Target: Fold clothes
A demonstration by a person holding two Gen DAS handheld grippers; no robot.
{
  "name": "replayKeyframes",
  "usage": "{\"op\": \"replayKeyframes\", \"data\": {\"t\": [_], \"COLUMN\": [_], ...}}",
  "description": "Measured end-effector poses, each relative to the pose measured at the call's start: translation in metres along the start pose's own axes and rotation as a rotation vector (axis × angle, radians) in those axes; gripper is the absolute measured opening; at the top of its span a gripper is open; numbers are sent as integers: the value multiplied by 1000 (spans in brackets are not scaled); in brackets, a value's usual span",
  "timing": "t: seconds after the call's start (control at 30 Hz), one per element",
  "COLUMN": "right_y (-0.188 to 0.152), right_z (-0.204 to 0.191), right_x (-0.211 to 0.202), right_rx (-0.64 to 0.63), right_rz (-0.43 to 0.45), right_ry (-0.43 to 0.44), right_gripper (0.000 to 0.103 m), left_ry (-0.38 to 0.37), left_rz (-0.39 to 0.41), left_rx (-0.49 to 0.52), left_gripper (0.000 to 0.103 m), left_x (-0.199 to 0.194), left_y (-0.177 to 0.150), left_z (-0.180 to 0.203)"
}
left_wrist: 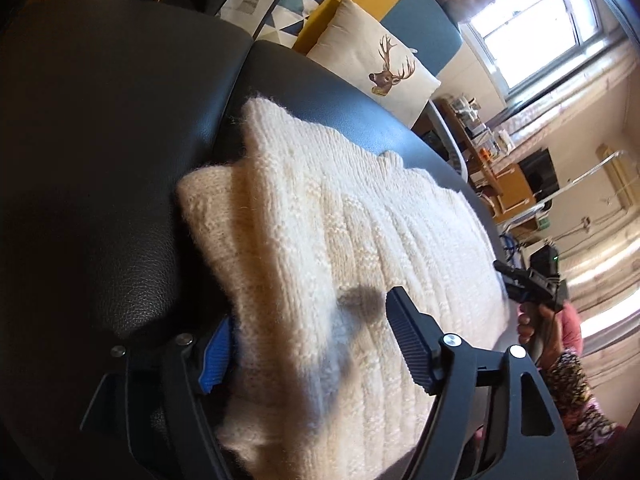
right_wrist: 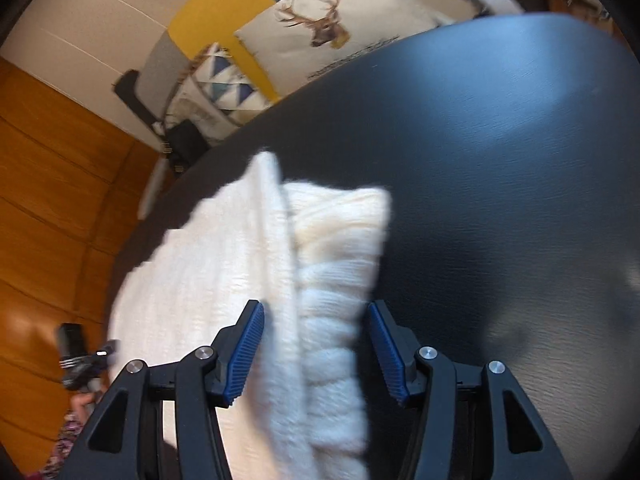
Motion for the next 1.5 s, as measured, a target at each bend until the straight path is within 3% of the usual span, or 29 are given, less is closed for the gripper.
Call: {"op": "replayKeyframes", "data": {"t": [0.13,0.27,0.37,0.47,0.57,0.63,0.73,1.03,1.5], "right_y": [5,8,6,5,2,2,2,-3,-9], "right_z": [-8,-17,-22,-29,-36,-38,-40,-43,-47], "right_x": [11,16,19,21,23,25,24,14,10], "right_rx": [-22,-79,-131,-196,-220,-202,-173,-101,-80], "right_rz": [-33,-41,-34,-29,-25,-22,-10,57,85], "right_ry": [11,-21,-70,-153,-193,-194,-214,-188,-164], "right_gripper": [58,58,56,49,32,28,25,19,19], "left_ry": [6,104,193,213,221,217,214,255,277], "left_rz": [-8,-39,-38,-20,-3,3,18,60,73], "left_rx": [16,144,229,231,237,225,213,261,286], "left_gripper": [78,78,78,75,59,38,25,22,23], "left_x": [8,16,22,23,20,20,16,14,14], "left_y": [3,-1,-5,-5,-5,-4,-4,-4,-3], "left_z": [7,23,34,34,33,31,30,42,42]}}
Point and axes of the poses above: each gripper's, at about its wrist camera, not at the fingertips, and x roughly the way its jaws point, z to its right, y to its top, the point moved 3 cm from there along x, roughly the way its jaws point, and after that the axes turned 4 degrees about -y, right-handed, at the moved point
